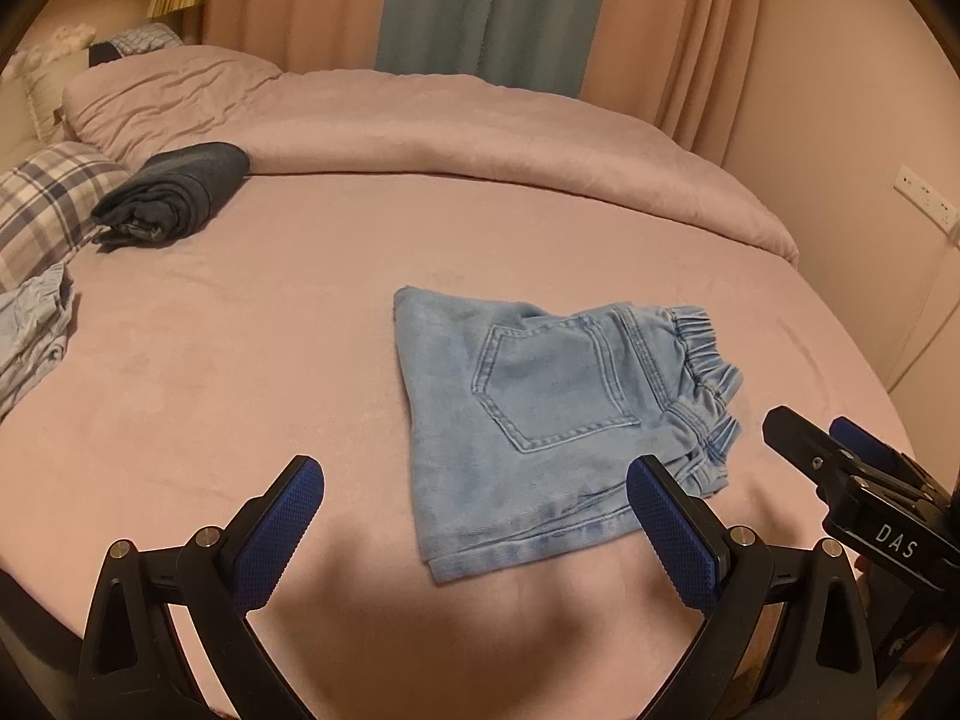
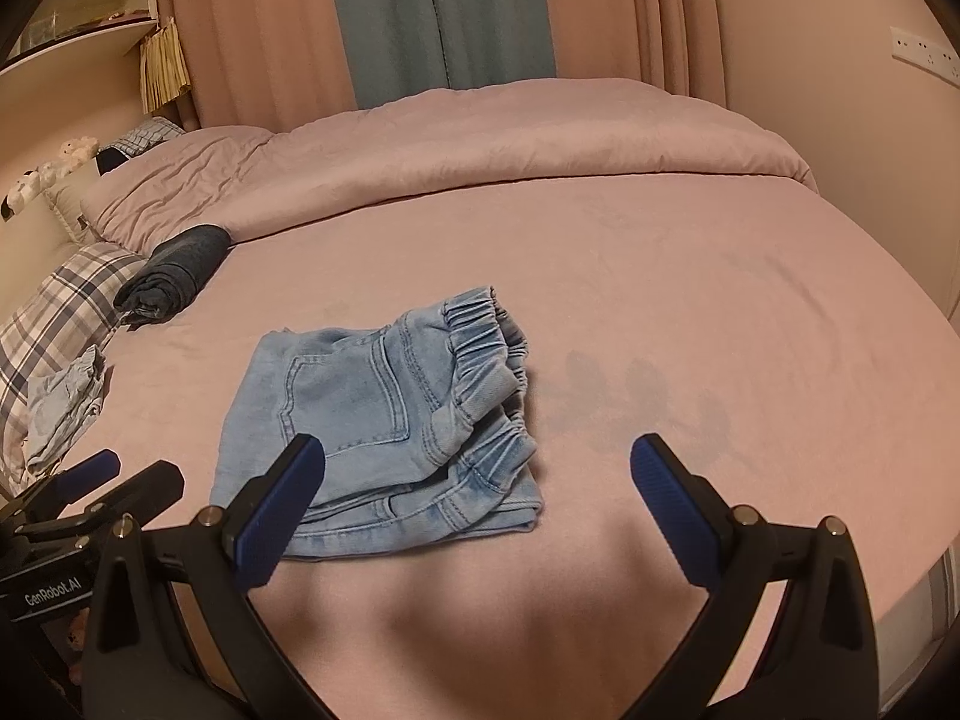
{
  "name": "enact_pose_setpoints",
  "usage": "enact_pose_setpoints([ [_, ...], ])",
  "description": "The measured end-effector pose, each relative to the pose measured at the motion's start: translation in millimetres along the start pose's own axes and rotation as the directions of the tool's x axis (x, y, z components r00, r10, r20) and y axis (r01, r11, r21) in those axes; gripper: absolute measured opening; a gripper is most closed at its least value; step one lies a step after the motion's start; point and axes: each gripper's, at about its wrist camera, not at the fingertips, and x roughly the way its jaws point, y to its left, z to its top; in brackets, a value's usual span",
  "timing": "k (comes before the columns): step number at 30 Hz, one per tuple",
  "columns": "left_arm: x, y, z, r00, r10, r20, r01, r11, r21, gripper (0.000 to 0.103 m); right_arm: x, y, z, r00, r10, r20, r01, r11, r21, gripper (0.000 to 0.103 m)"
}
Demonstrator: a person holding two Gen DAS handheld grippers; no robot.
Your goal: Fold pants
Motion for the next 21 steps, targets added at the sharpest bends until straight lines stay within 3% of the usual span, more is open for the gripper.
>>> enact_pose_setpoints([
  [21, -2.2, 0.4, 1.0, 1.000, -0.010, 0.012, 0.010, 1.000, -0.013, 0.100, 0.3, 2.0, -1.0, 1.000, -0.004, -0.005, 0.004, 1.000, -0.003, 0.103],
])
